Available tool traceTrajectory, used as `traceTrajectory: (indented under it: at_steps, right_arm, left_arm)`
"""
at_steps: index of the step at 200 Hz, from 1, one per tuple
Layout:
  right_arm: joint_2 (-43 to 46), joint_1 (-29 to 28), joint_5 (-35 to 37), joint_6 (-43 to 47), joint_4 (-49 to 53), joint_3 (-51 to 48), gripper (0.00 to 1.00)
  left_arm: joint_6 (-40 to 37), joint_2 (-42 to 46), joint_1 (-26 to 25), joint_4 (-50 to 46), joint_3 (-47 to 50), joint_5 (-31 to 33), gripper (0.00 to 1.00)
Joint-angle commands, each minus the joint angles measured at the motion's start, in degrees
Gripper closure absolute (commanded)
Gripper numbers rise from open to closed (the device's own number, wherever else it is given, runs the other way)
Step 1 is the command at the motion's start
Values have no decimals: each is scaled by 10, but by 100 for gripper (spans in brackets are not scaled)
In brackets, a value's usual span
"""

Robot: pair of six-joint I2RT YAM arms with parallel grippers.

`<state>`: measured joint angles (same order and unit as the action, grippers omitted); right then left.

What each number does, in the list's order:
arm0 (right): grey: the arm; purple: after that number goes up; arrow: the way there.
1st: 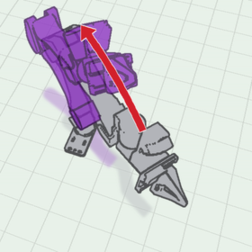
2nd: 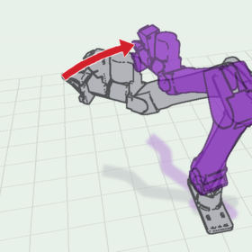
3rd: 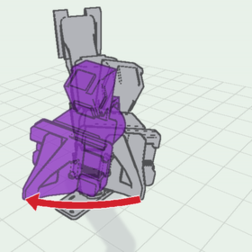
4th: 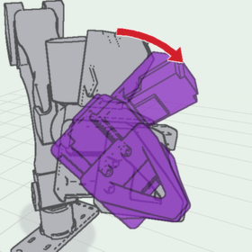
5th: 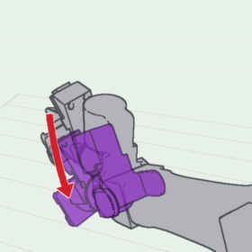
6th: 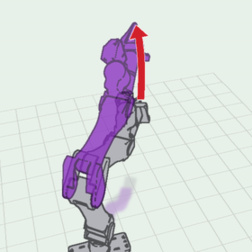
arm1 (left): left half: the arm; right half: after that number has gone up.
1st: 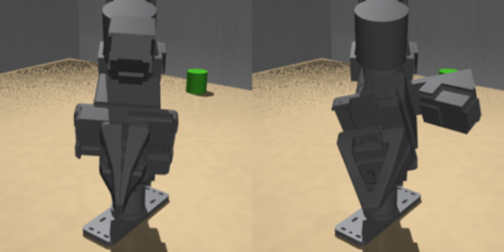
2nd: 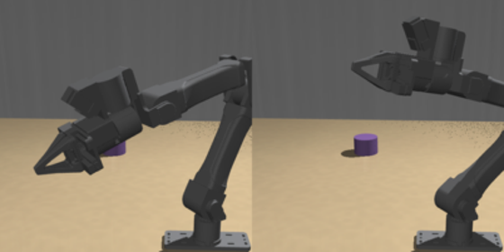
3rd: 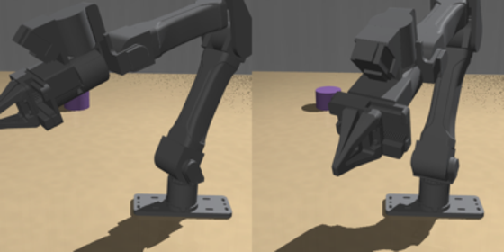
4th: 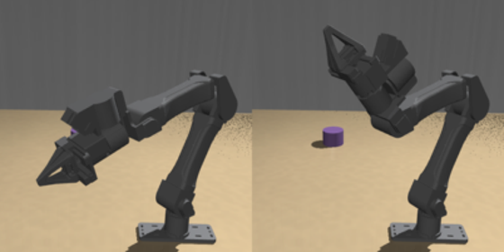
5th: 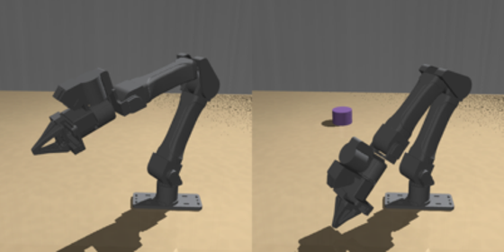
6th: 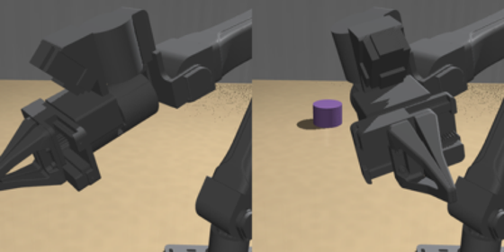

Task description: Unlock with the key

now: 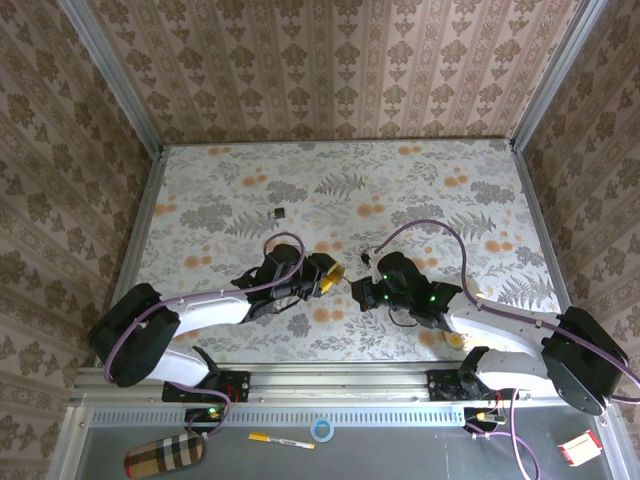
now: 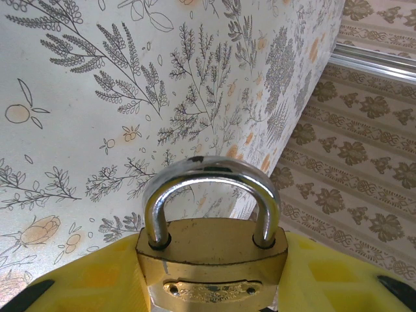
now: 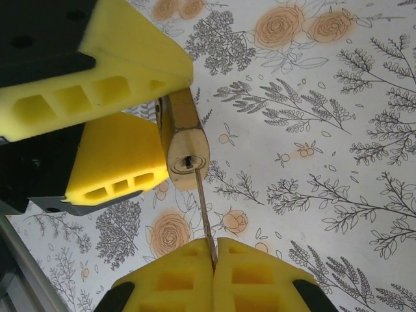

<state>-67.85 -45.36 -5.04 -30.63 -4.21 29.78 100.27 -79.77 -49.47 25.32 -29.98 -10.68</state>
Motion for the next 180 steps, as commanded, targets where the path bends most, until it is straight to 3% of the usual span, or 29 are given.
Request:
traceTrajectory:
  at_steps: [1,180]
  right_arm:
    - [-9,-2,-11,-8,-19,1,100]
    - [-14,-4,-2,-3,-18,10,100]
  left_arm:
    - [-8,0,-2,21,-24,1,100]
    - [-13,-15,-12,18,-32,-8,100]
